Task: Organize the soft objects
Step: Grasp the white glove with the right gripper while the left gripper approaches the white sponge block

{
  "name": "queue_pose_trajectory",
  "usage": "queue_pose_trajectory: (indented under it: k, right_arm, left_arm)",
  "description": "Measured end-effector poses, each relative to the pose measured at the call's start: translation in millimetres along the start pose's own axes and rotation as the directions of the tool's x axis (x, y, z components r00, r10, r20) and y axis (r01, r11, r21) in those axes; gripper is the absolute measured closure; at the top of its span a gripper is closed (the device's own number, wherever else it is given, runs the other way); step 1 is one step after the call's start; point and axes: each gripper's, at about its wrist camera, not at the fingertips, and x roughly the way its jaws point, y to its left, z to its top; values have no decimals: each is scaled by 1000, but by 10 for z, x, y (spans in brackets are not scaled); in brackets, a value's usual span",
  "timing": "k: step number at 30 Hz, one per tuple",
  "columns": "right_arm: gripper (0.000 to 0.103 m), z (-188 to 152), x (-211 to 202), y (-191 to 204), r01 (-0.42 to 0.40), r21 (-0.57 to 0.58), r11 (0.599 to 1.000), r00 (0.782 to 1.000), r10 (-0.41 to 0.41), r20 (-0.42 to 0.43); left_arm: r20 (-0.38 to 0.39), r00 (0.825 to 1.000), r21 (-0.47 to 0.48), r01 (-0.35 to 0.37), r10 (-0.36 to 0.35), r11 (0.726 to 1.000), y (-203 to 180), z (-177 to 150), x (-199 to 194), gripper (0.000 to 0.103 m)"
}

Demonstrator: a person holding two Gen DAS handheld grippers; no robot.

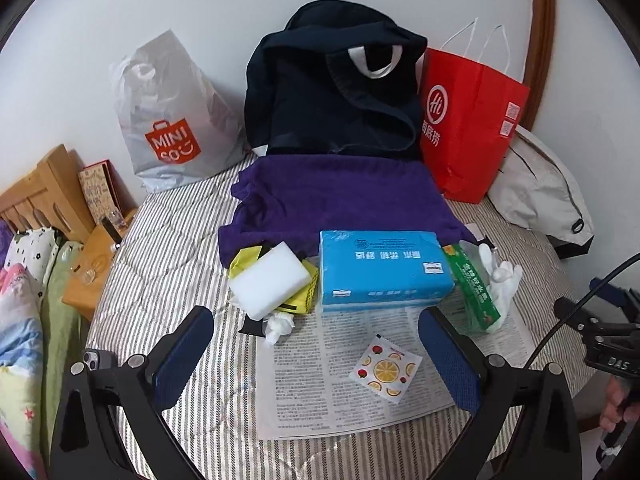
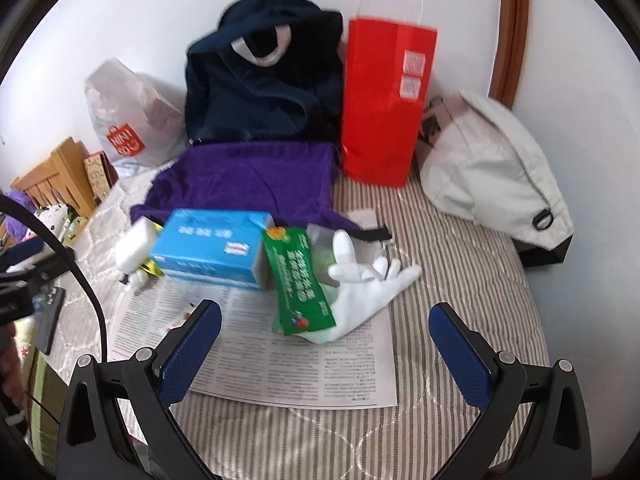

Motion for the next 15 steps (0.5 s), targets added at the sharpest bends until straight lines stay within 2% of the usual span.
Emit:
queue_pose_trajectory:
  k: [10,15]
  right_arm:
    - [2,-71,589,-236,15,-3,1000,999,-15,-43]
    - [2,-47,952,-411,22,35,999,997,-20,-76]
  left_arm:
    - [-54,999,-42,-4,2,999,158,-56,280,0]
    - [-87,996,-45,-11,7,999,208,-81,426,0]
